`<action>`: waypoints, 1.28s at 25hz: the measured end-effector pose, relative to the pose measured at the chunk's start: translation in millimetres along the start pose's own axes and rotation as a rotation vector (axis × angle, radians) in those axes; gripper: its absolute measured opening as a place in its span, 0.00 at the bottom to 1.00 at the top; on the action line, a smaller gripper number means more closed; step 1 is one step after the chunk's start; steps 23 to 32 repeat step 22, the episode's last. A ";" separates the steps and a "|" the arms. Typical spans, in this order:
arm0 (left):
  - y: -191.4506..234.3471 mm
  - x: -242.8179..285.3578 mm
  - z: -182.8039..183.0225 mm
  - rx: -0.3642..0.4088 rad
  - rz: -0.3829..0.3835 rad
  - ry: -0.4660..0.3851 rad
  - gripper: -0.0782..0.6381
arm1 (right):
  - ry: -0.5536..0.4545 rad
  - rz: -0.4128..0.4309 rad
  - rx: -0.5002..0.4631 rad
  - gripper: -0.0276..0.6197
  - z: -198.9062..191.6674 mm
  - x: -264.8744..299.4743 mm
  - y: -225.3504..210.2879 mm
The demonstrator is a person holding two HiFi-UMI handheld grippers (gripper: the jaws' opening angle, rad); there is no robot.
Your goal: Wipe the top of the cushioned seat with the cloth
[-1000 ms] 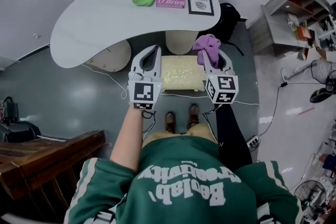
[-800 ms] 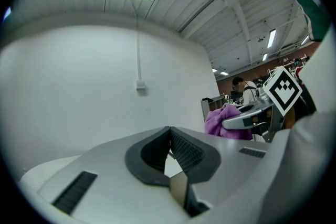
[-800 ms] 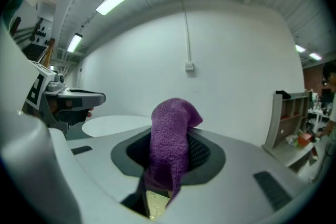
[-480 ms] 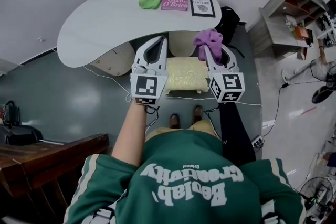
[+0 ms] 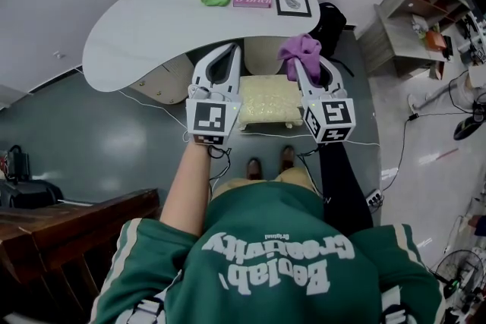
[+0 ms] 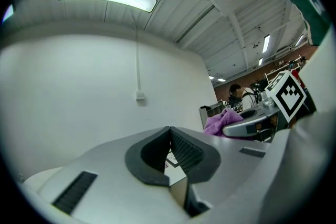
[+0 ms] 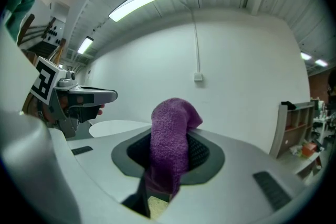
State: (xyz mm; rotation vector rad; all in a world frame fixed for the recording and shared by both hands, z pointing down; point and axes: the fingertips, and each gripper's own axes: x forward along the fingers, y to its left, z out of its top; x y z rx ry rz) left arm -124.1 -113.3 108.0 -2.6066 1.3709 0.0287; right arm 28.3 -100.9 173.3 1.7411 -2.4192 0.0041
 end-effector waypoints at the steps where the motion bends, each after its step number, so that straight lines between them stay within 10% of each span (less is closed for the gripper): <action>1: -0.3 -0.2 0.6 0.000 0.001 -0.001 0.13 | 0.000 -0.004 0.001 0.23 0.1 -0.6 -0.6; 32: -6.9 2.3 2.3 0.000 0.004 -0.005 0.13 | -0.010 -0.015 0.009 0.23 1.9 -6.6 -5.9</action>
